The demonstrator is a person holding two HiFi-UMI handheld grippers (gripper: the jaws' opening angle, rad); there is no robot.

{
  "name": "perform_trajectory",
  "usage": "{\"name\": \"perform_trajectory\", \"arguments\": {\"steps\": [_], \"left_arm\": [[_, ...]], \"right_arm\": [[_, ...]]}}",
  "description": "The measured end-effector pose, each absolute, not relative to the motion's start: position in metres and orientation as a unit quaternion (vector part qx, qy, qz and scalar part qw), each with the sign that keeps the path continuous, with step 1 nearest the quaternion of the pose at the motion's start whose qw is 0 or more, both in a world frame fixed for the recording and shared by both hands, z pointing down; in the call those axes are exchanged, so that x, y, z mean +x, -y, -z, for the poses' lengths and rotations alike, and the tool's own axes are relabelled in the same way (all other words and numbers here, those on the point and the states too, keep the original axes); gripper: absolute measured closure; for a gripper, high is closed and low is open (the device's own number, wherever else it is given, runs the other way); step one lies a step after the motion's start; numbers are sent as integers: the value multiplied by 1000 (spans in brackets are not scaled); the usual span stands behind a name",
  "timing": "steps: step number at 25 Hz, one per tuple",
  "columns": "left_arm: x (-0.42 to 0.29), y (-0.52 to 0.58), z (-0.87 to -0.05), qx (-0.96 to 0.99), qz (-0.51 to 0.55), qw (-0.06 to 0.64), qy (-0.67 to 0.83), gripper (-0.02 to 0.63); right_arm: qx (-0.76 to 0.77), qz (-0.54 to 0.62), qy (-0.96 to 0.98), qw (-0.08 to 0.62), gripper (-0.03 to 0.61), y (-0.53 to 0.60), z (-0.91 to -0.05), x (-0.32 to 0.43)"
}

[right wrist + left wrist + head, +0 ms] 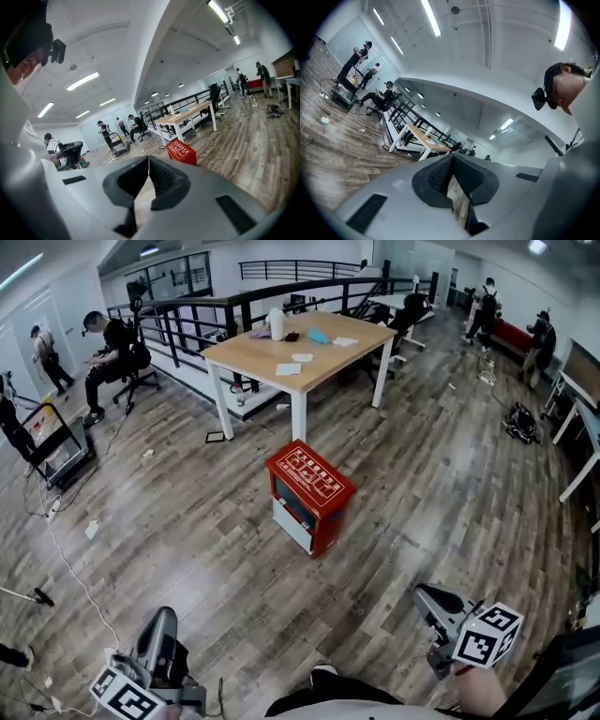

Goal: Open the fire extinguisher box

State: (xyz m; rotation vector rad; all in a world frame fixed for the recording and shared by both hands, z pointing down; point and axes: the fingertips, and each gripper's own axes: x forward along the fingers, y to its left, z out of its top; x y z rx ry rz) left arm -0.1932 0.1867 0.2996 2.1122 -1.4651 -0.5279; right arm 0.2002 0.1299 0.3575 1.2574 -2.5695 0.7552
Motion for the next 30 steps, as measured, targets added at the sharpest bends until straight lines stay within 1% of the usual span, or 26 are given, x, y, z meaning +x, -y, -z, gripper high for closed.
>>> {"name": "perform_trajectory", "arguments": {"steps": [6, 13, 18, 22, 26, 30], "left_arm": [[-167, -141, -302, 781, 197, 255, 535, 607], [-142, -102, -300, 786, 216, 259, 518, 607], [-128, -68, -293, 811, 176, 242, 503, 607], [-131, -30, -298, 831, 126, 224, 493, 607], [-146, 16, -298, 839, 131, 244, 469, 607], [-166, 54, -297, 844, 129, 249, 458, 607]], "right_arm": [[417, -263, 865, 89, 568, -86, -367, 219], [399, -260, 875, 84, 568, -43, -375, 214], [396, -270, 874, 81, 568, -14, -382, 200], [404, -279, 868, 72, 568, 16, -389, 186], [420, -287, 859, 60, 568, 46, -389, 171], [431, -292, 852, 53, 568, 73, -390, 152]]}}
